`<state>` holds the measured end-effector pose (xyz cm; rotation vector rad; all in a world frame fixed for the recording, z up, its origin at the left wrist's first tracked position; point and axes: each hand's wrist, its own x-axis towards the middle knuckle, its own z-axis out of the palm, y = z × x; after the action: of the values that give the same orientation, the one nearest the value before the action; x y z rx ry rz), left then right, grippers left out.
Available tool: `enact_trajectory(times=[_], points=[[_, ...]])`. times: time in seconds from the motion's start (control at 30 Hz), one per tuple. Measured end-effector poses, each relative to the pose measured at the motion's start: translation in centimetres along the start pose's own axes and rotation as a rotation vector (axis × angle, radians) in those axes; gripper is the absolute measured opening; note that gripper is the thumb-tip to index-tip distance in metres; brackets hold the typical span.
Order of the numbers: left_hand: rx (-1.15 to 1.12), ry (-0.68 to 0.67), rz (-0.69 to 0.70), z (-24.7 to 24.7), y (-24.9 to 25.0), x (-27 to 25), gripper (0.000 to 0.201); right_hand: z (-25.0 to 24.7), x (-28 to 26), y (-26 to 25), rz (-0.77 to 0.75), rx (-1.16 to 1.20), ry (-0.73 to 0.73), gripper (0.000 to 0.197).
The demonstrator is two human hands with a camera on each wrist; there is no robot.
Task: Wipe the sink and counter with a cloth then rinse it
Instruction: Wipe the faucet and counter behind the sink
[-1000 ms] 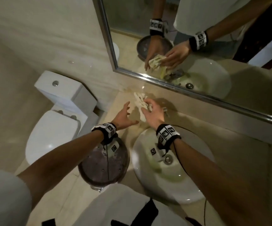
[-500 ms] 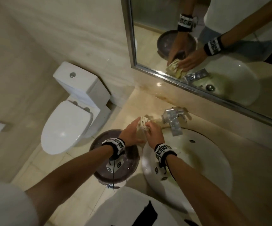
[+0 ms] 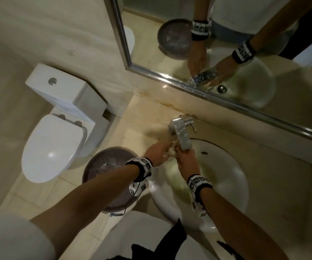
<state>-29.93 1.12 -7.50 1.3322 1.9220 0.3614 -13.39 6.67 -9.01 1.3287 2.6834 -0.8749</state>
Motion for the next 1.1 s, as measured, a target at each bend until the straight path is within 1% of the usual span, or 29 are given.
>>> enact_trajectory(times=[0.07,0.1,0.17,0.2,0.27,0.33,0.4,0.47,0.5,0.53,0.57,0.6,0.67,0.7,0.73,0.77,0.8,0.87,0.93,0.97,1.03,1.1], points=[[0.053,-0.017,0.047,-0.1,0.6,0.4,0.056,-0.6,0.3,0.6,0.095,0.072,-0.005,0.044],[0.079,-0.020,0.066,-0.2,0.7,0.7,0.060,-1.1,0.4,0.9,0.086,0.104,-0.006,0.041],[0.145,-0.032,0.096,-0.5,0.5,0.9,0.065,-1.9,0.4,2.0,-0.002,0.118,-0.029,0.040],[0.185,-0.053,0.103,-0.8,0.4,0.9,0.067,-2.4,0.4,2.8,-0.044,0.109,-0.039,0.043],[0.282,-0.120,0.104,-1.2,-0.7,0.8,0.069,-3.3,0.5,4.6,-0.074,0.100,-0.030,0.046],[0.333,-0.182,0.114,-1.3,-2.2,0.4,0.068,-4.6,1.1,6.4,-0.002,0.089,0.033,0.035],[0.336,-0.230,0.146,-1.0,-3.7,-0.2,0.071,-6.0,2.3,7.9,0.118,0.077,0.144,0.025],[0.340,-0.283,0.190,-0.6,-4.7,-0.7,0.080,-7.3,3.3,8.7,0.234,0.063,0.253,0.026],[0.350,-0.309,0.214,-0.4,-5.0,-0.9,0.084,-7.9,3.7,8.9,0.282,0.057,0.276,0.029],[0.361,-0.327,0.228,-0.3,-5.0,-1.1,0.087,-8.2,4.2,9.0,0.323,0.041,0.266,0.034],[0.371,-0.334,0.237,-0.2,-5.0,-1.2,0.090,-8.5,4.9,8.9,0.343,0.015,0.218,0.039],[0.375,-0.340,0.243,-0.3,-5.0,-1.3,0.091,-8.6,5.6,8.8,0.333,-0.017,0.146,0.044],[0.376,-0.350,0.247,-0.5,-4.9,-1.2,0.092,-8.6,7.3,8.4,0.261,-0.091,-0.023,0.054],[0.376,-0.359,0.250,-0.6,-4.9,-1.1,0.092,-8.5,8.1,8.0,0.227,-0.143,-0.100,0.054],[0.374,-0.374,0.248,-0.7,-5.0,-1.0,0.092,-8.0,8.8,7.6,0.193,-0.197,-0.156,0.049],[0.369,-0.380,0.254,-0.8,-5.1,-0.9,0.090,-7.7,9.2,7.0,0.172,-0.222,-0.182,0.043],[0.362,-0.384,0.257,-1.0,-5.2,-0.9,0.089,-7.5,9.5,6.0,0.148,-0.212,-0.179,0.037],[0.350,-0.390,0.274,-1.1,-5.4,-0.9,0.085,-6.9,9.6,4.6,0.084,-0.178,-0.107,0.024],[0.340,-0.387,0.284,-1.2,-5.6,-0.9,0.084,-6.3,9.1,3.8,-0.003,-0.200,-0.071,0.018],[0.334,-0.388,0.285,-1.2,-5.6,-0.9,0.084,-5.9,8.9,3.8,-0.043,-0.230,-0.075,0.023],[0.335,-0.386,0.287,-1.1,-5.7,-0.9,0.086,-5.4,8.5,4.2,-0.098,-0.348,-0.121,0.047],[0.334,-0.391,0.290,-0.9,-5.9,-0.8,0.088,-5.1,8.6,4.6,-0.135,-0.427,-0.130,0.058]])
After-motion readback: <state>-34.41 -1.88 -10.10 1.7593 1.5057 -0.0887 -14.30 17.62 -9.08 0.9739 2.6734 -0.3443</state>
